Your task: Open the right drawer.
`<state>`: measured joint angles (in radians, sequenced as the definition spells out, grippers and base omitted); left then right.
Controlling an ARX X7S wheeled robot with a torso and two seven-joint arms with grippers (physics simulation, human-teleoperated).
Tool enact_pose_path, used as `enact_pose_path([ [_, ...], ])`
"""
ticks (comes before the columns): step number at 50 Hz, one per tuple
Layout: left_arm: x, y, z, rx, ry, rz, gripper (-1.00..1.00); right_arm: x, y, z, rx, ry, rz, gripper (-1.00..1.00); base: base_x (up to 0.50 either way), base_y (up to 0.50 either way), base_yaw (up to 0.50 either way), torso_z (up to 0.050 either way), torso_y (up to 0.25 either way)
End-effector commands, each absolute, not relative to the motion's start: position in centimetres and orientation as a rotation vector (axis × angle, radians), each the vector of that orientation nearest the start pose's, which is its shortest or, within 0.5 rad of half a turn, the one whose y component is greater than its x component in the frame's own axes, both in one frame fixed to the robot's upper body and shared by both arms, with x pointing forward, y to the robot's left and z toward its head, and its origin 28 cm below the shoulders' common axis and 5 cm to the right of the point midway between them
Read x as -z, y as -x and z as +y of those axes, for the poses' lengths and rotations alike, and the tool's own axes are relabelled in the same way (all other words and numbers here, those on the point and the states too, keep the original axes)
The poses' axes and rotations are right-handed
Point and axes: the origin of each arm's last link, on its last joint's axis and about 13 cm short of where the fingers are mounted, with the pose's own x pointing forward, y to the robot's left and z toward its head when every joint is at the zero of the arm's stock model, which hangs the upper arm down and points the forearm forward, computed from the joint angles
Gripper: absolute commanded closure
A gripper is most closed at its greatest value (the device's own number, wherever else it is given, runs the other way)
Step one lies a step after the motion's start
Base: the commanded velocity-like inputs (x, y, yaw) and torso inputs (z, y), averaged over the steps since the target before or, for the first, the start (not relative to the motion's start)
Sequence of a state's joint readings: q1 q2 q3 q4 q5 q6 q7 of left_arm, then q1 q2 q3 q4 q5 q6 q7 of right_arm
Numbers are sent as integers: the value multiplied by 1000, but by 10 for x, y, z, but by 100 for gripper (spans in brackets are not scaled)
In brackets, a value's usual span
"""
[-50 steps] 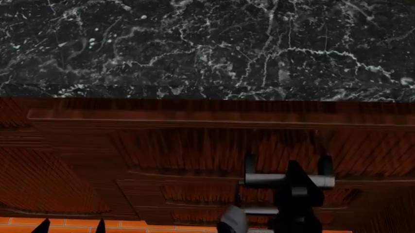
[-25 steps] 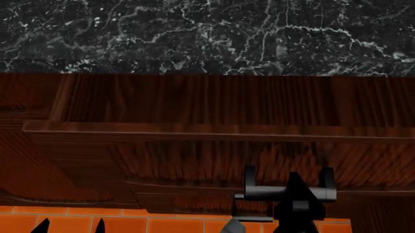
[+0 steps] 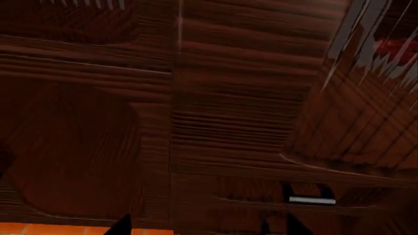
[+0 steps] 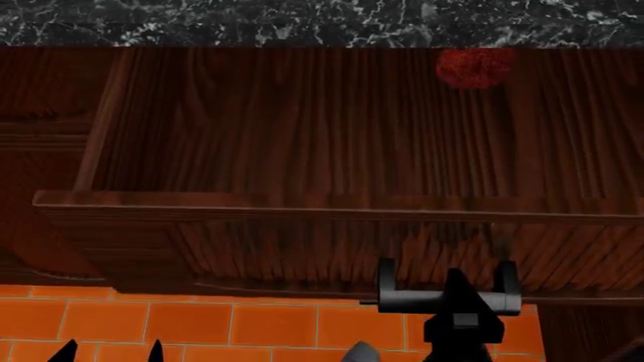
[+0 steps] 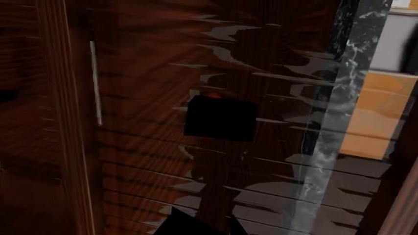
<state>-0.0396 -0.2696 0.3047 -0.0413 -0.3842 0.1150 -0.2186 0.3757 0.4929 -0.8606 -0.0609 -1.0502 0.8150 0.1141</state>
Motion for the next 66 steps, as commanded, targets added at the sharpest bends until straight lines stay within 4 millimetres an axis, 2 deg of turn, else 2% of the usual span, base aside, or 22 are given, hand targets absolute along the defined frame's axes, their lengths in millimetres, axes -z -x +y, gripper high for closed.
enact_pose_path([
  [1, -13, -211, 211, 52, 123, -5, -100, -81, -244, -119, 139, 1685, -210, 100, -219, 0, 0, 0, 0],
  [22, -13, -211, 211, 51, 122, -8, -100, -85, -244, -117, 128, 1707, -230, 100, -211, 0, 0, 0, 1],
  [24, -13, -211, 210, 53, 121, -5, -100, -89, -244, -117, 178, 1714, -252, 100, -199, 0, 0, 0, 0],
  [52, -13, -211, 211, 52, 128, -6, -100, -84, -244, -119, 148, 1704, -232, 100, -200, 1, 0, 1, 1],
  [66, -13, -211, 211, 54, 125, -7, -100, -89, -244, -118, 148, 1714, -239, 100, -200, 1, 0, 1, 1],
])
